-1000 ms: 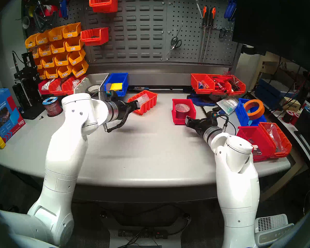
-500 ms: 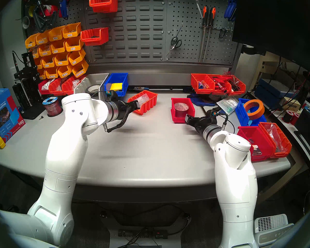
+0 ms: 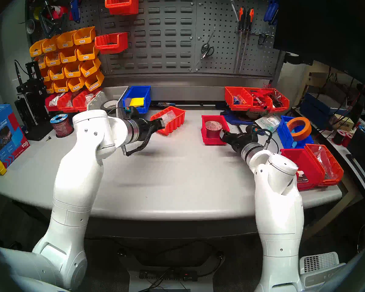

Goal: Hang all the unorganized tool boxes onto the wall

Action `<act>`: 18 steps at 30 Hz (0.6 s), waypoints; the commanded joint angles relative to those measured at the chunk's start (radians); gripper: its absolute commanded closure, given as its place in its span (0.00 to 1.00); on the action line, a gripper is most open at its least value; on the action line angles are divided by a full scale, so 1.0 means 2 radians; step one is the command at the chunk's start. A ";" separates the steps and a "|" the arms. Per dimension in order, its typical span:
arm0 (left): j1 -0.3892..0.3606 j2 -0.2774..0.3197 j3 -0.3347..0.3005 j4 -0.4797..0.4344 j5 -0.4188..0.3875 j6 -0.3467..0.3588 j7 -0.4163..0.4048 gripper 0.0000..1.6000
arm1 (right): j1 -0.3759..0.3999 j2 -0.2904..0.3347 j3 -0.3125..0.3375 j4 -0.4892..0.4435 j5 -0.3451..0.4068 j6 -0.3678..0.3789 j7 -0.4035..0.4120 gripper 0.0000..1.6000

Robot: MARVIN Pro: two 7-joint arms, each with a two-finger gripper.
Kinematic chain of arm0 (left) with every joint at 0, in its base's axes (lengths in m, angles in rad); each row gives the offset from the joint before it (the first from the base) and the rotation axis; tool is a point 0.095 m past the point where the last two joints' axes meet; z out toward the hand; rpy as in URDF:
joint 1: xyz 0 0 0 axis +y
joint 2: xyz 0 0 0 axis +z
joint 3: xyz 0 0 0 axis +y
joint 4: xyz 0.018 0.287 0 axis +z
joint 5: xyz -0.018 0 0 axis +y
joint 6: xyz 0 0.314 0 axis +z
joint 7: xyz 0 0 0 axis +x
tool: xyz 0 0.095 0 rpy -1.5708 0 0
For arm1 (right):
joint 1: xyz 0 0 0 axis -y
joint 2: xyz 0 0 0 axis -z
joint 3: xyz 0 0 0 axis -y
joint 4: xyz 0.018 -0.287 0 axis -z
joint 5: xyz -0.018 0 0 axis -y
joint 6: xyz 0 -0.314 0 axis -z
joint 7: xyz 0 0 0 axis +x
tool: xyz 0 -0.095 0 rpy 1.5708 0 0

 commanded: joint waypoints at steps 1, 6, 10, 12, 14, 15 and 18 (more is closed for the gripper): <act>-0.005 0.000 0.000 -0.005 0.001 -0.001 0.000 0.00 | 0.012 -0.001 -0.005 0.005 0.004 0.001 0.004 0.00; -0.005 0.000 0.000 -0.005 0.001 -0.001 0.000 0.00 | 0.014 -0.003 -0.010 0.013 0.004 -0.003 0.001 0.00; -0.005 0.000 0.000 -0.005 0.001 -0.001 0.000 0.00 | 0.014 -0.001 -0.012 0.017 0.004 -0.005 0.001 0.18; -0.005 0.000 0.000 -0.005 0.001 -0.001 0.000 0.00 | 0.014 0.000 -0.013 0.018 0.004 -0.006 0.001 0.24; -0.005 0.000 0.000 -0.005 0.001 -0.001 0.000 0.00 | 0.014 0.000 -0.015 0.018 0.003 -0.007 0.001 0.33; -0.005 0.000 0.000 -0.005 0.001 -0.001 0.000 0.00 | 0.014 0.000 -0.015 0.018 0.003 -0.007 0.001 0.33; -0.005 0.000 0.000 -0.005 0.001 -0.001 0.000 0.00 | 0.014 0.001 -0.017 0.021 0.002 -0.008 0.001 0.47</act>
